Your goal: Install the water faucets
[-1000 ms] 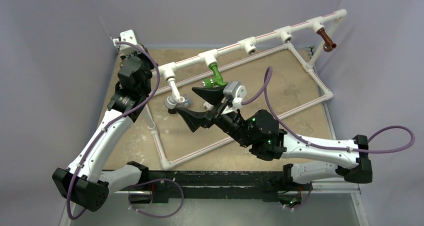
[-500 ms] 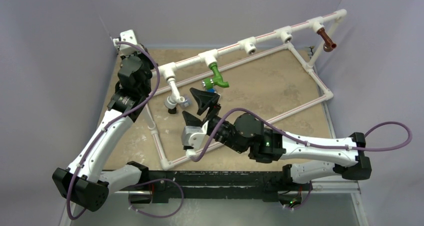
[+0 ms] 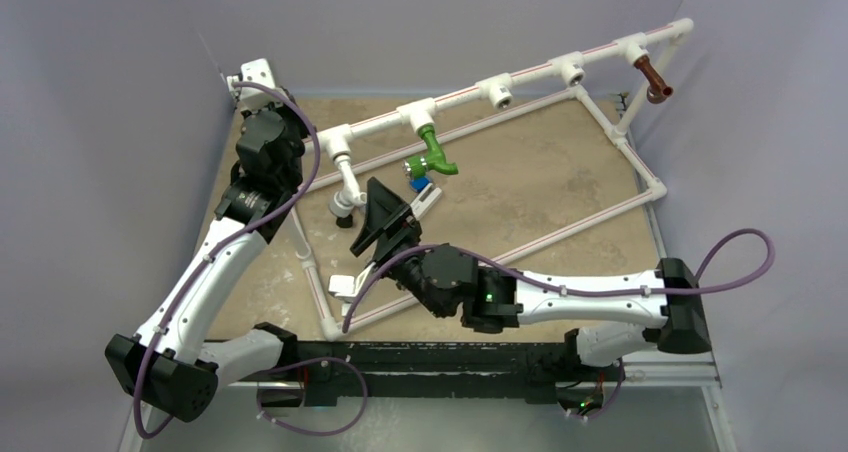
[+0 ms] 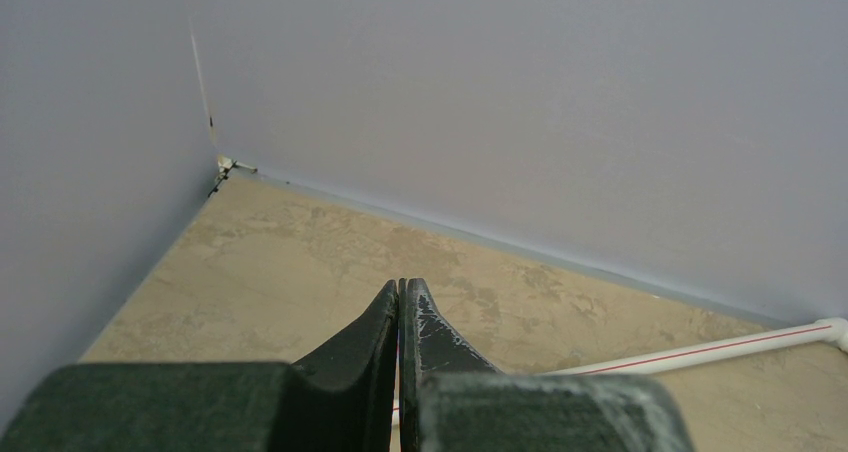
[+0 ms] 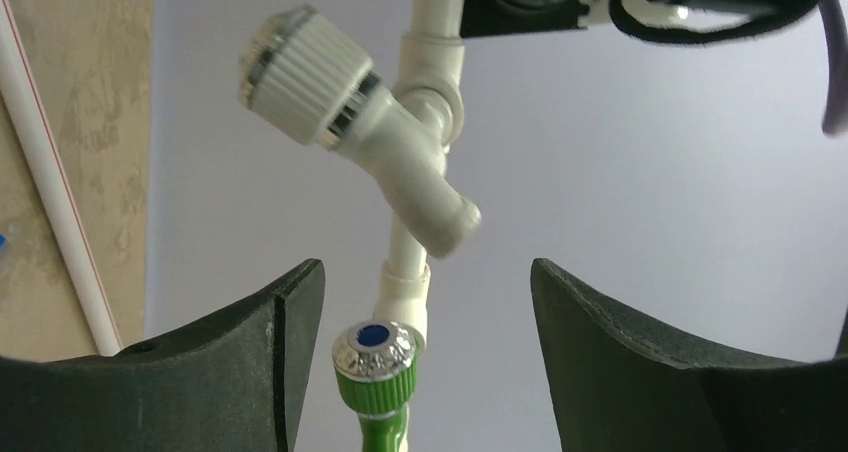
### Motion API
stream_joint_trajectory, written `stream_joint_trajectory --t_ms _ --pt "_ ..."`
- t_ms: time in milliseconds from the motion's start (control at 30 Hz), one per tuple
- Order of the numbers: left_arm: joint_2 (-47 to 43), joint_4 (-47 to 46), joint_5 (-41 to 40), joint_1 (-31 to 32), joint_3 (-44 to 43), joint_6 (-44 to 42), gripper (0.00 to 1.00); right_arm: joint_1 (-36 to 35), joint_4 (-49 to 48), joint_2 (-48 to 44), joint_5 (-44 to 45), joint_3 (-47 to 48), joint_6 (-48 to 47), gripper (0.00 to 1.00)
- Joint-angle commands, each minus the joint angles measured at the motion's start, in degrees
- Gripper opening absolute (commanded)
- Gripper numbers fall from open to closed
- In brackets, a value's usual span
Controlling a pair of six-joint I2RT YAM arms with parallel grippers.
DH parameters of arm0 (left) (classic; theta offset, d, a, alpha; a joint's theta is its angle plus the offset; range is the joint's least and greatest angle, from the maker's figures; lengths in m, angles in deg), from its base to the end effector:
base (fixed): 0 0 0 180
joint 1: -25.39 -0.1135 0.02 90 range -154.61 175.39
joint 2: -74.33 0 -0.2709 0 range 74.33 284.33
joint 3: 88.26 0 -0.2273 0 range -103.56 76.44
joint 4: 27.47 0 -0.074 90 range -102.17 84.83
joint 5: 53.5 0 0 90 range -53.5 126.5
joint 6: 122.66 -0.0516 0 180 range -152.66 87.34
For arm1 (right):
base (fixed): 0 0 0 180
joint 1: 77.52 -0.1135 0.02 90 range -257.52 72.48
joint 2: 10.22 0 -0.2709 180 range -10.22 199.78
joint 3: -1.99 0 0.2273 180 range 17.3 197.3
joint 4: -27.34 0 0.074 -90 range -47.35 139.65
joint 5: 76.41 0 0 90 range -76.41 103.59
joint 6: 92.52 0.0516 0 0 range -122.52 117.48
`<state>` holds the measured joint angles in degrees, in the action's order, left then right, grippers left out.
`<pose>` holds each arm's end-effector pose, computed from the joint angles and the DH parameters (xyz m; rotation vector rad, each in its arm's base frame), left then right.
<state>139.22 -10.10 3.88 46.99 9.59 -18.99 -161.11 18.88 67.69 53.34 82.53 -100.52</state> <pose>0.2330 -0.0623 0.4260 -0.3354 1.5363 -0.0355 0.0665 0.2963 0.4107 -1.3427 0.5677 -0.6821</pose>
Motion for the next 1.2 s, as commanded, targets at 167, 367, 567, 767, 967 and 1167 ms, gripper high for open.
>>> stream_joint_trajectory --t_ms 167,367,567,767,967,1167 --pt "4.28 11.90 2.49 0.32 3.47 -0.58 0.00 -0.43 -7.27 5.96 2.70 3.67 -10.36 0.75" --pt "4.11 11.90 2.60 0.36 3.48 -0.42 0.00 -0.47 -8.90 9.47 2.62 5.97 -12.36 0.75" --pt "4.11 12.06 2.83 0.37 3.48 -0.40 0.00 -0.19 -8.48 12.26 2.29 8.83 -12.57 0.70" --pt "3.78 12.08 2.93 0.36 3.48 -0.25 0.00 0.52 -9.05 14.23 2.99 10.89 -11.68 0.48" --pt "3.58 12.10 3.09 0.32 3.39 -0.22 0.00 0.54 -14.83 15.54 5.52 11.36 -8.98 0.17" --pt "3.58 12.08 3.24 0.31 3.39 -0.14 0.00 0.38 -18.88 14.38 4.09 11.66 9.76 0.00"
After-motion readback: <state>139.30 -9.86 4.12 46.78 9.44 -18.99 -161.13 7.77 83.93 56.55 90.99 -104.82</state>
